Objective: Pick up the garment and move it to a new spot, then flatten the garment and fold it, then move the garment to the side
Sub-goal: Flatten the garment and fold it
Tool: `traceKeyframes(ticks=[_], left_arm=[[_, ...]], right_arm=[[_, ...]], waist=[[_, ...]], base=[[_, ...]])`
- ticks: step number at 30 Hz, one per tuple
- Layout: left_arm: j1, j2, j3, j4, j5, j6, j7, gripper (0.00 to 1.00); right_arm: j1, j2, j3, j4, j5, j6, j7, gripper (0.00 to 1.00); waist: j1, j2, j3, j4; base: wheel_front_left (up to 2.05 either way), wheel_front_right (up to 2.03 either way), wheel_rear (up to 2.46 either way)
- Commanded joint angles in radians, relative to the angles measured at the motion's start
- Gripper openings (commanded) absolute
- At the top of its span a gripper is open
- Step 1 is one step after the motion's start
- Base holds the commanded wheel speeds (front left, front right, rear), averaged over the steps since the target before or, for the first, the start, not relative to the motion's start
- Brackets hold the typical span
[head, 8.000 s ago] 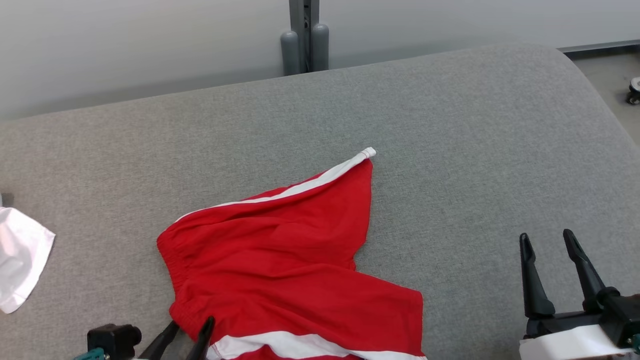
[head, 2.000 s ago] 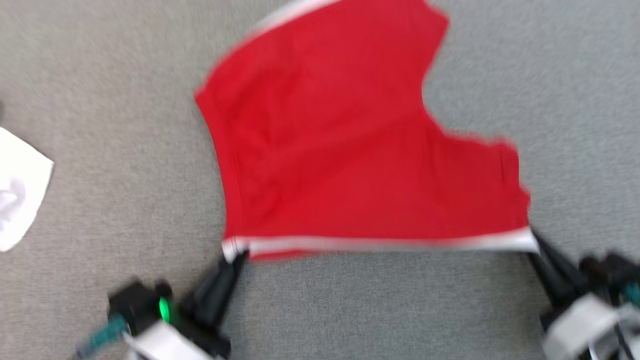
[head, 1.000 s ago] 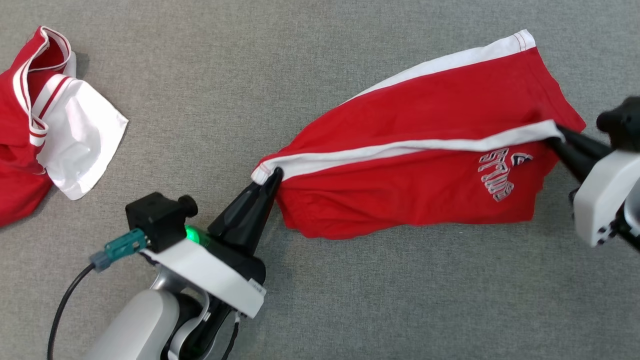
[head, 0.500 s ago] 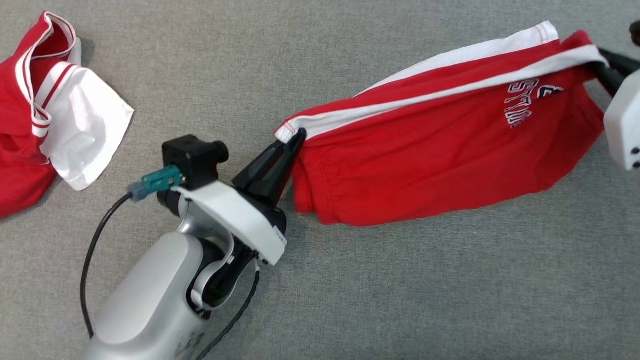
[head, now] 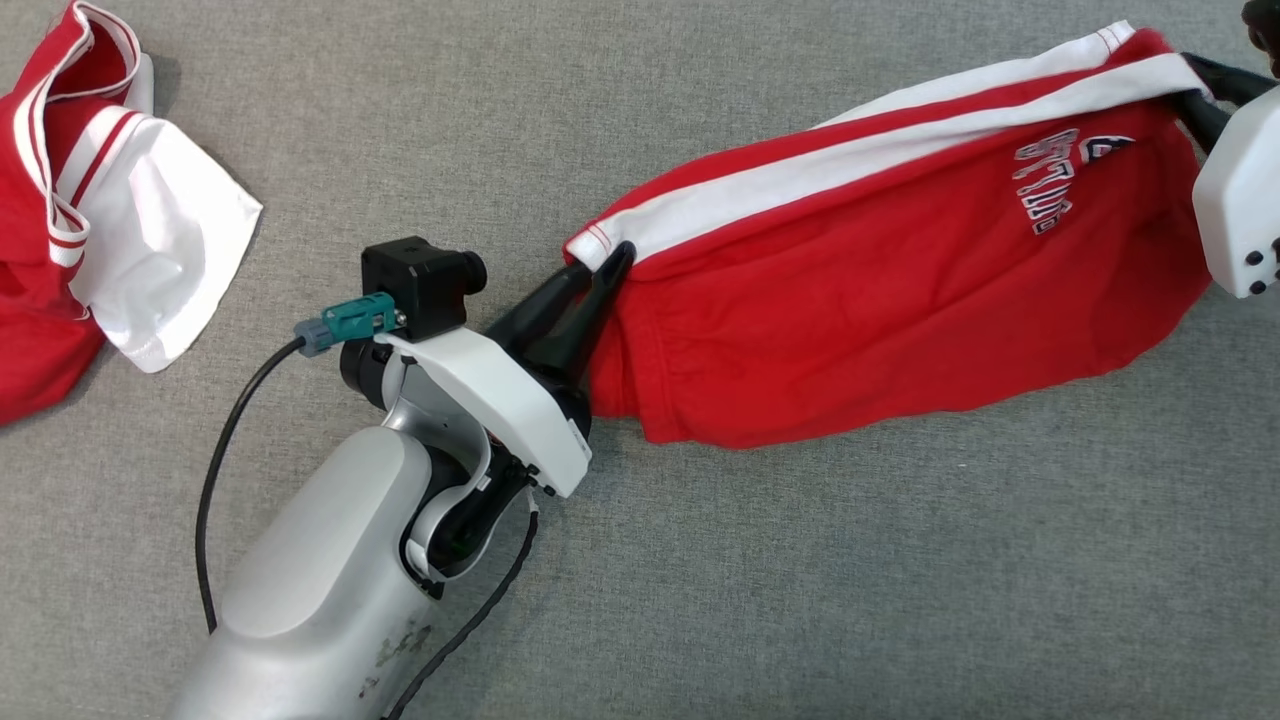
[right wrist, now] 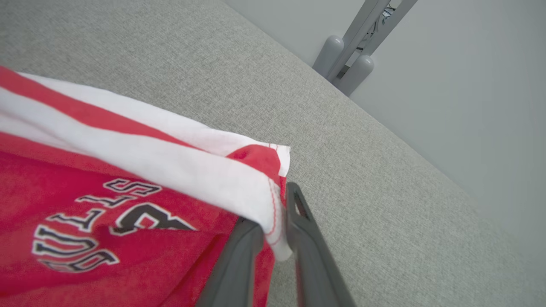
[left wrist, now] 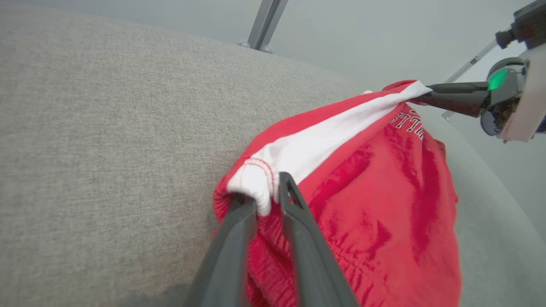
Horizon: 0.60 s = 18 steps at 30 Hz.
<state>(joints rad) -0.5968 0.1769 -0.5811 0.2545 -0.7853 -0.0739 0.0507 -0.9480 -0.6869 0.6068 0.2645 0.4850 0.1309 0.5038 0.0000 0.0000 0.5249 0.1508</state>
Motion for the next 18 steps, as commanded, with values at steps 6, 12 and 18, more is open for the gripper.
traceKeyframes(ticks=[6, 12, 18], left_arm=[[0.018, 0.026, 0.015, 0.007, 0.003, 0.002, -0.031, 1.00], [0.145, 0.096, 0.049, -0.089, 0.054, 0.075, -0.126, 1.00], [0.320, 0.144, 0.084, -0.246, 0.165, 0.204, -0.275, 1.00]], right_arm=[[0.016, -0.001, 0.012, 0.010, -0.033, 0.000, -0.058, 1.00], [0.101, 0.040, -0.060, -0.038, -0.018, 0.000, -0.171, 1.00], [0.294, 0.071, -0.194, -0.064, -0.007, 0.000, -0.159, 1.00]], waist=[[0.0000, 0.0000, -0.043, -0.025], [0.0000, 0.0000, -0.128, -0.077], [0.0000, 0.0000, -0.180, -0.083]], base=[[0.00, 0.00, 0.00], [0.00, 0.00, 0.00], [0.00, 0.00, 0.00]])
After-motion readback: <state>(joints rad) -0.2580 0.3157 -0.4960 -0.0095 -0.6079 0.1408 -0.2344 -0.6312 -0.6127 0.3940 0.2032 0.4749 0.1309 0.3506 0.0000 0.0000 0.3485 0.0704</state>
